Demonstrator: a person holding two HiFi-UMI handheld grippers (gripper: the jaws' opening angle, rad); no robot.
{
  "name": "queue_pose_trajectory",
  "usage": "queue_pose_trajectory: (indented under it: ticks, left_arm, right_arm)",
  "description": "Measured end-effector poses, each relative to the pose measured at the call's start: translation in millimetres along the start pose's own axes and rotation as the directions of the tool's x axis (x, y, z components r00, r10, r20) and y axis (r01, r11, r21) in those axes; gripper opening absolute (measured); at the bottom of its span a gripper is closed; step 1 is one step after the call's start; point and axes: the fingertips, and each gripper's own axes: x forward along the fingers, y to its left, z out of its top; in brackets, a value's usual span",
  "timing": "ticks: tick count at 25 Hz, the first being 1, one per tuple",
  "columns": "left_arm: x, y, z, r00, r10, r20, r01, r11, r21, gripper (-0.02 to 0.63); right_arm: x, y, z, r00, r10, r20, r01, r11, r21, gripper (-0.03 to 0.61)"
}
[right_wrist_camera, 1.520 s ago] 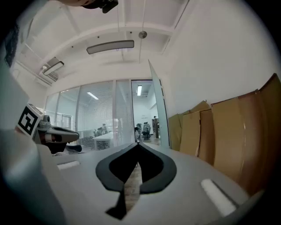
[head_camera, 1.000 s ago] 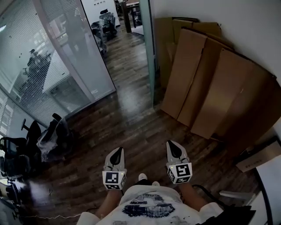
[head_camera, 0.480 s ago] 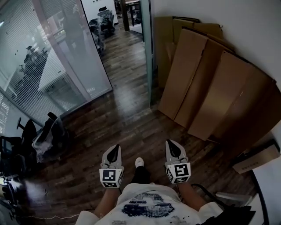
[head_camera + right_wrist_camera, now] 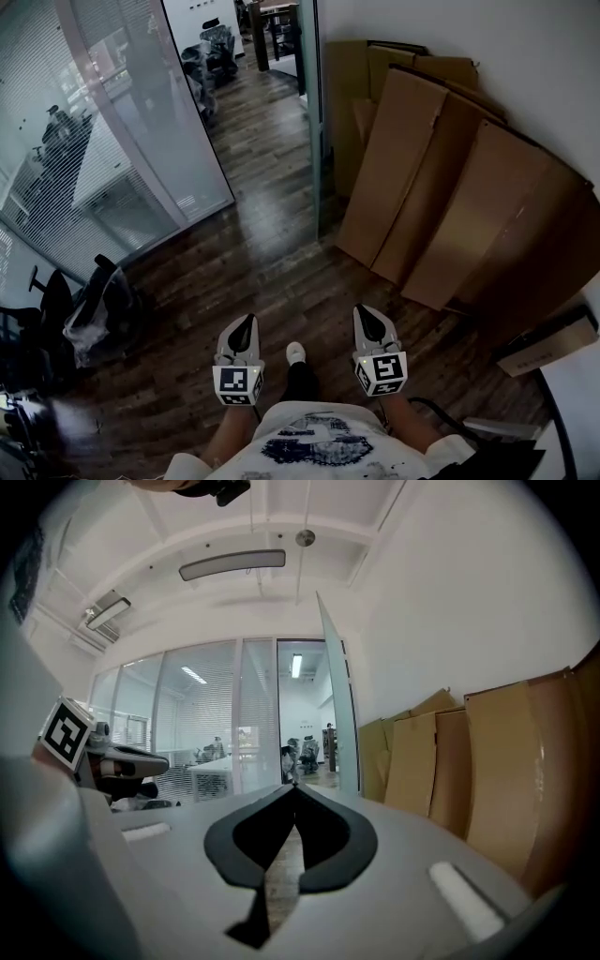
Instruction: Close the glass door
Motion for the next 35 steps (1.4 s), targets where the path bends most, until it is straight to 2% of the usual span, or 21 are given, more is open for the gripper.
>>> queue_pose_trajectory:
  ticks: [15, 22, 35]
  left_arm:
    - [103.8, 90.3, 1.8, 1.0, -0.01, -0.013, 0.01, 1.0, 0.0, 0.0]
    - [158.4, 131.6, 11.7, 1.0, -0.017, 0.007, 0.017, 1.0, 0.001, 0.0]
    - [215.7, 188.7, 10.8, 0.999, -0.032, 0.016, 0.032, 0.999, -0.007, 0.0]
  right_arm:
    - [135.0, -6.3, -3.1, 0.998, -0.018, -0.064, 0.019, 1.0, 0.017, 0.008]
    - [196.7, -10.3, 3.5, 0.997, -0.031, -0.067, 0.033, 0.999, 0.018, 0.008]
    - [286.6, 3.0, 10.6, 0.998, -0.016, -0.054, 0.016, 1.0, 0.009, 0.008]
